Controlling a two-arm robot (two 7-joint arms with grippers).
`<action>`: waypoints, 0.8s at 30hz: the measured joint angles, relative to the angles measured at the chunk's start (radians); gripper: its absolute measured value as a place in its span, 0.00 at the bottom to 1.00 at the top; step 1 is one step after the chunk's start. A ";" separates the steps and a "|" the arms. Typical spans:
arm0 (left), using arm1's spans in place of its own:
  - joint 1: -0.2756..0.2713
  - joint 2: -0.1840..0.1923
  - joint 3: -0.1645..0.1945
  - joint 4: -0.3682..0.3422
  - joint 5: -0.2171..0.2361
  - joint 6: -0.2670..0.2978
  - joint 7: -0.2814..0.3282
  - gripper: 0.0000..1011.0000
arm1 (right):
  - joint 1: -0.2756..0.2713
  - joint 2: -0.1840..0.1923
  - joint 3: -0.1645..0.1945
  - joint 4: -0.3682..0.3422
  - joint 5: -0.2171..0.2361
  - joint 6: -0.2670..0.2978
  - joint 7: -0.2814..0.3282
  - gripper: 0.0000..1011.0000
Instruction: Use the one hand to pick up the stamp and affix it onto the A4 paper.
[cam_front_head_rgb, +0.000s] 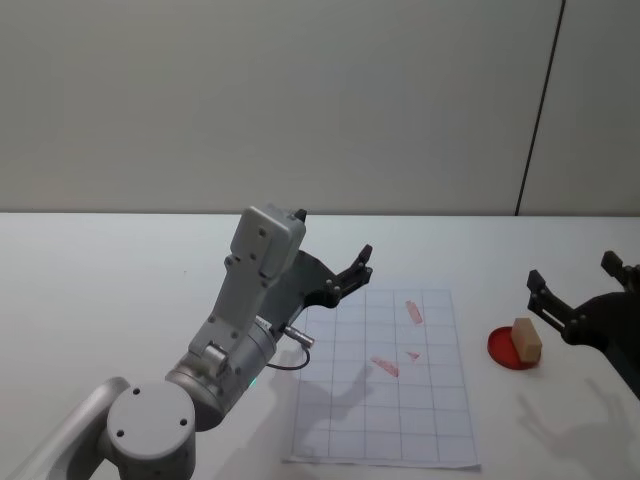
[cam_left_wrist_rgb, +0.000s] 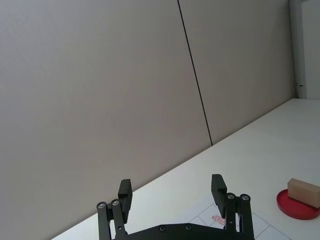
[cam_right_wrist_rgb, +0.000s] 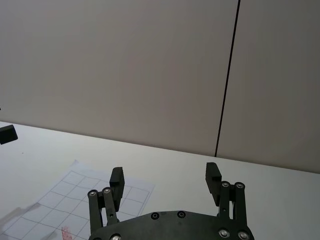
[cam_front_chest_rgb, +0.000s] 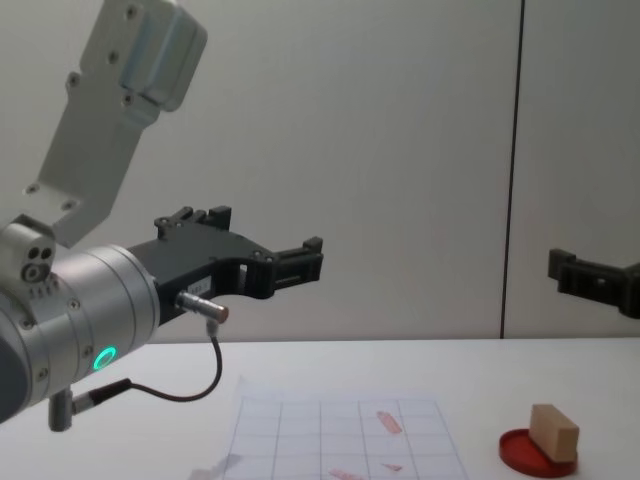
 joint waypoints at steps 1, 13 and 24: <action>0.000 0.000 0.000 0.000 0.000 0.000 0.000 0.99 | 0.000 0.000 0.000 0.000 0.000 0.000 0.000 0.99; 0.000 0.000 0.000 0.000 0.000 0.000 0.000 0.99 | 0.000 0.000 0.000 0.000 0.000 0.000 0.000 0.99; 0.000 0.000 0.000 0.000 0.000 0.000 0.000 0.99 | 0.005 -0.009 -0.003 0.003 -0.003 0.008 -0.006 0.99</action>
